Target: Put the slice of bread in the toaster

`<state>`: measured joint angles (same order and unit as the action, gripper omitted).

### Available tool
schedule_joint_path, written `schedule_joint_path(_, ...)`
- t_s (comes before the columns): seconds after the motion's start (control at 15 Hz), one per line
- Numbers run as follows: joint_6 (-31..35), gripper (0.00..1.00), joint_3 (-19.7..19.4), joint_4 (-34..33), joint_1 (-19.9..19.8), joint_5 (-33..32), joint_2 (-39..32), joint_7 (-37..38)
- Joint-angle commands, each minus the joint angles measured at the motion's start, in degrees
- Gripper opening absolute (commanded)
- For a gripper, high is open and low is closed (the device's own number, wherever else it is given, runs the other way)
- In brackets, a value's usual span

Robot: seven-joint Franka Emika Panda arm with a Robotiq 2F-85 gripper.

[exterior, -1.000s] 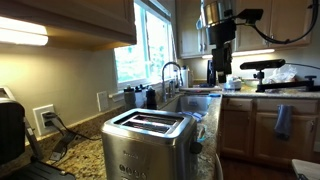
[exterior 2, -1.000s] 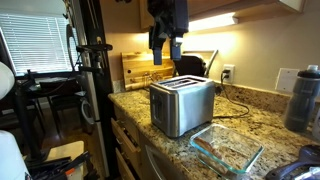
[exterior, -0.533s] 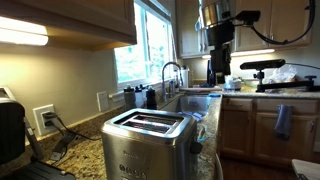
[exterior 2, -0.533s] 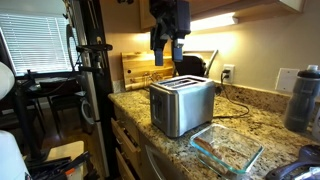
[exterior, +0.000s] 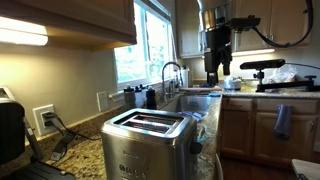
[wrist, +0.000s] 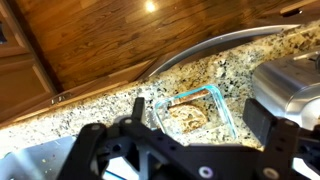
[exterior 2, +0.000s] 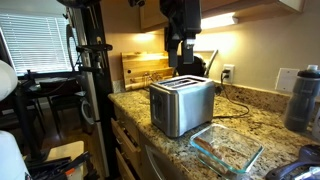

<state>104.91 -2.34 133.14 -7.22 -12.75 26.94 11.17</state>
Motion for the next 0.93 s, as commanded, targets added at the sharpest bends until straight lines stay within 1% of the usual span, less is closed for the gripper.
schedule_joint_path(0.0,1.9,1.0,0.7,-0.3,-1.7,0.4,-1.1,7.4)
schedule_joint_path(0.27,3.0,1.0,1.9,0.1,-2.6,0.1,-1.2,15.9)
schedule_joint_path(0.67,3.6,1.0,3.3,1.0,-2.7,1.6,-0.7,27.5)
schedule_joint_path(0.8,3.3,1.0,3.3,1.0,-2.5,1.5,-0.6,29.6)
schedule_joint_path(0.87,2.0,1.0,2.9,0.0,-1.9,0.8,-1.4,26.8)
